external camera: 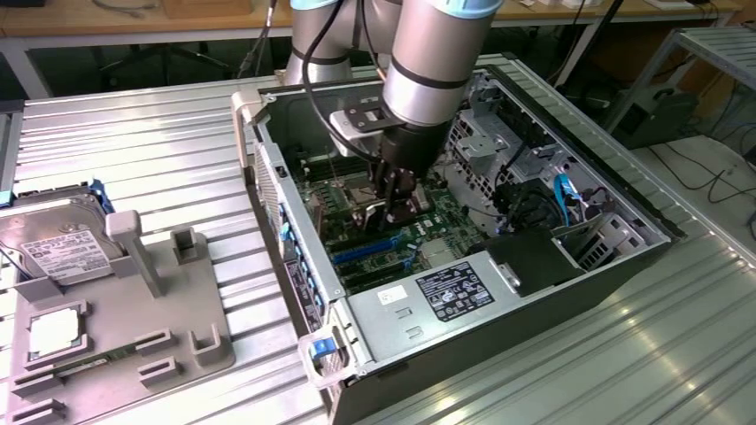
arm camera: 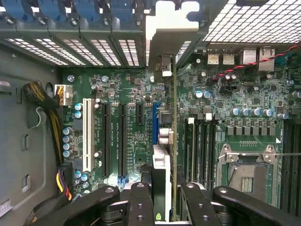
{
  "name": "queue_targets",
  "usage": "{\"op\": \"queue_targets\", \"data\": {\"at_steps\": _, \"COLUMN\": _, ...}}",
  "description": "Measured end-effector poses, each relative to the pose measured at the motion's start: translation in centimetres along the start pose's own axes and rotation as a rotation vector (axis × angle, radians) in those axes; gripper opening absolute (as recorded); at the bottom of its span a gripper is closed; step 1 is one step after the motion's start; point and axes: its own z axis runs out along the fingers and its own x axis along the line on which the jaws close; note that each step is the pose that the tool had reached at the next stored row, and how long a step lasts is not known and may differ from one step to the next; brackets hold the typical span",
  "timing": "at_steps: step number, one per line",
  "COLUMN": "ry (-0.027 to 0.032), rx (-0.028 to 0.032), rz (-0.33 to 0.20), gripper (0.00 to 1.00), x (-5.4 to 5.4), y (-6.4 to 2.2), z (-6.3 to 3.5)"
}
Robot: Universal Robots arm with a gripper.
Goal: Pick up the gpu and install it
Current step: 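Insert the gpu into the slot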
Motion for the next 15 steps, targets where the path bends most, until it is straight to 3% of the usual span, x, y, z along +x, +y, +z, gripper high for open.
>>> {"op": "queue_targets", "data": {"at_steps": 7, "ry": 0.0003, "rx": 0.0000, "rz": -0.007, "gripper": 0.28, "x": 0.24, "y": 0.28, "z": 0.32}}
{"op": "queue_targets", "data": {"at_steps": 15, "ry": 0.0004, "rx": 0.0050, "rz": -0.015, "gripper": 0.28, "x": 0.24, "y": 0.39, "z": 0.46}}
